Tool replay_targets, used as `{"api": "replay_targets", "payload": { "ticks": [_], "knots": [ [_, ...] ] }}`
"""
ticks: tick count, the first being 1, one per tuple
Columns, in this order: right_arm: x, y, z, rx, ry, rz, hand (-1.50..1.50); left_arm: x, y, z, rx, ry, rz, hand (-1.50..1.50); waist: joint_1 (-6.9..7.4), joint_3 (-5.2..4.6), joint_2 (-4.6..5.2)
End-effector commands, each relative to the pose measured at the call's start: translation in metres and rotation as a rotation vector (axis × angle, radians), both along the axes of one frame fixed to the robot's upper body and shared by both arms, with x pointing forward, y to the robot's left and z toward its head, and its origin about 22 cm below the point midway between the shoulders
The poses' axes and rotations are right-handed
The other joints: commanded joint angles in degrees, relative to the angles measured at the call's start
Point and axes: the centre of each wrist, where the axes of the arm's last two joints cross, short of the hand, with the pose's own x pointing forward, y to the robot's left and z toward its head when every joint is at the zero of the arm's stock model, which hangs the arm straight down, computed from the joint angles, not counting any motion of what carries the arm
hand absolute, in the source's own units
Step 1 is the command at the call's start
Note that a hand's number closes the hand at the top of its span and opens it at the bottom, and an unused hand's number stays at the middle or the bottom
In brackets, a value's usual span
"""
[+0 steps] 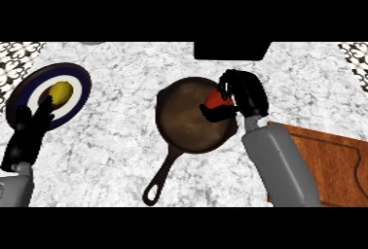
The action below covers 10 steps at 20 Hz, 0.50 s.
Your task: Pick the bell pepper from the cutting board and place it in the pan
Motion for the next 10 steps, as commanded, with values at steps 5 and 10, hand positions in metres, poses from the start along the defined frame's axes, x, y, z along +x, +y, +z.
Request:
{"api": "replay_targets", "payload": {
  "ticks": [5,10],
  "knots": [
    [0.035,0.029,-0.045,0.014,0.086,-0.013,1.50,-0.002,-0.008,-0.001,-0.003,-0.004,-0.025,0.00,1.33,0.05,0.28],
    [0.037,0.032,-0.062,0.090,0.121,-0.008,1.50,0.013,-0.029,-0.012,0.004,-0.019,-0.048,0.00,3.53,0.09,1.31]
  ]
}}
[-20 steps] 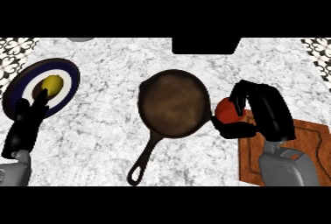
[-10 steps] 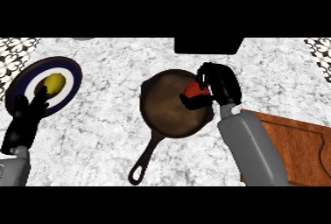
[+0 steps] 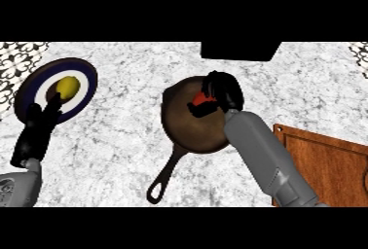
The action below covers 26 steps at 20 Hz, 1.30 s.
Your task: Pick the bell pepper from the cutting board and place it in the pan
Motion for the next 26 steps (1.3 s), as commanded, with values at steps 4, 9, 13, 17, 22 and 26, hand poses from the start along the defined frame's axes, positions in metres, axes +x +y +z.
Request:
{"api": "replay_targets", "payload": {
  "ticks": [4,9,13,17,22,26],
  "knots": [
    [-0.002,-0.005,-0.028,0.160,0.103,-0.036,-1.50,0.004,-0.003,0.013,0.004,-0.021,-0.049,0.00,2.79,0.10,0.39],
    [0.000,-0.008,-0.036,0.204,0.105,0.021,-1.50,0.015,-0.007,0.013,-0.005,-0.020,-0.066,0.00,2.95,0.11,0.93],
    [-0.005,-0.009,-0.041,0.273,0.023,-0.018,-1.50,0.019,-0.024,0.002,0.009,-0.037,-0.077,0.00,4.00,0.14,1.35],
    [0.007,-0.006,-0.022,0.406,-0.051,-0.028,-1.50,0.022,-0.029,0.005,0.001,-0.012,-0.074,0.00,3.17,0.18,1.24],
    [0.013,-0.004,-0.015,0.479,-0.131,-0.109,-1.50,0.010,-0.017,0.002,-0.006,-0.011,-0.054,0.00,2.85,0.10,0.56],
    [0.023,-0.001,0.000,0.536,-0.138,-0.157,-1.50,0.005,0.010,-0.005,0.021,-0.007,0.000,0.00,-0.03,-0.02,0.04]
  ]
}}
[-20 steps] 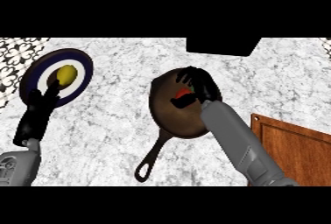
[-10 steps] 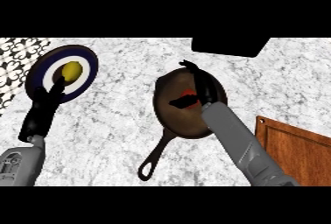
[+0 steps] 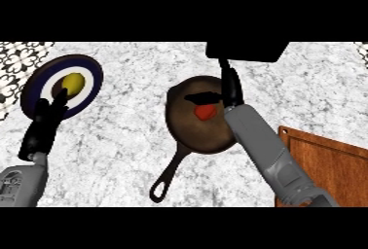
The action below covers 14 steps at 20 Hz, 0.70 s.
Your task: Pick the bell pepper from the cutting board and place it in the pan
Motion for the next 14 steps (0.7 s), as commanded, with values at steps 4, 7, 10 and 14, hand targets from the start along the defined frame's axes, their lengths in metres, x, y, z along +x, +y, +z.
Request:
{"api": "replay_targets", "payload": {
  "ticks": [4,7,10,14],
  "knots": [
    [0.012,-0.028,0.006,0.061,0.011,-0.096,-1.50,-0.023,0.027,-0.025,0.010,0.028,0.074,0.00,-4.23,-0.13,-1.09],
    [0.008,-0.080,-0.003,0.109,-0.012,-0.134,-1.50,-0.035,0.020,-0.006,-0.007,0.025,0.073,0.00,-4.59,-0.08,-1.48],
    [-0.003,-0.101,-0.010,0.111,-0.025,-0.132,-1.50,-0.029,0.016,-0.014,-0.002,0.029,0.092,0.00,-5.56,-0.13,-1.61],
    [-0.015,-0.195,0.007,0.109,-0.022,-0.115,-1.50,-0.040,0.048,-0.003,-0.002,0.039,0.100,0.00,-6.18,-0.14,-1.84]
  ]
}}
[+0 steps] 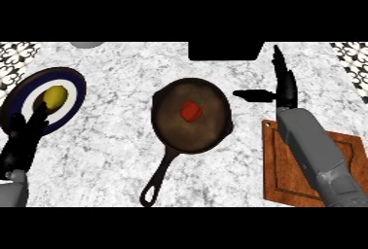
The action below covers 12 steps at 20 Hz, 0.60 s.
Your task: Pick the bell pepper from the cutting board and place it in the pan
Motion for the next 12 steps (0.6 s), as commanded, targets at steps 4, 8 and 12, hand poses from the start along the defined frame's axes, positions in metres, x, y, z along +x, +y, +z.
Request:
{"api": "replay_targets", "payload": {
  "ticks": [4,8,12],
  "knots": [
    [-0.031,-0.108,0.013,-0.001,0.020,0.047,-1.50,-0.006,-0.007,0.002,0.002,-0.014,0.014,0.00,0.04,0.01,0.03],
    [-0.049,-0.141,0.030,-0.011,0.027,0.079,-1.50,0.008,-0.005,-0.016,0.001,-0.005,0.017,0.00,-0.37,-0.04,0.13],
    [-0.085,-0.193,0.025,-0.025,0.023,0.067,-1.50,-0.004,-0.007,0.011,-0.003,0.006,-0.002,0.00,0.27,0.02,0.11]
  ]
}}
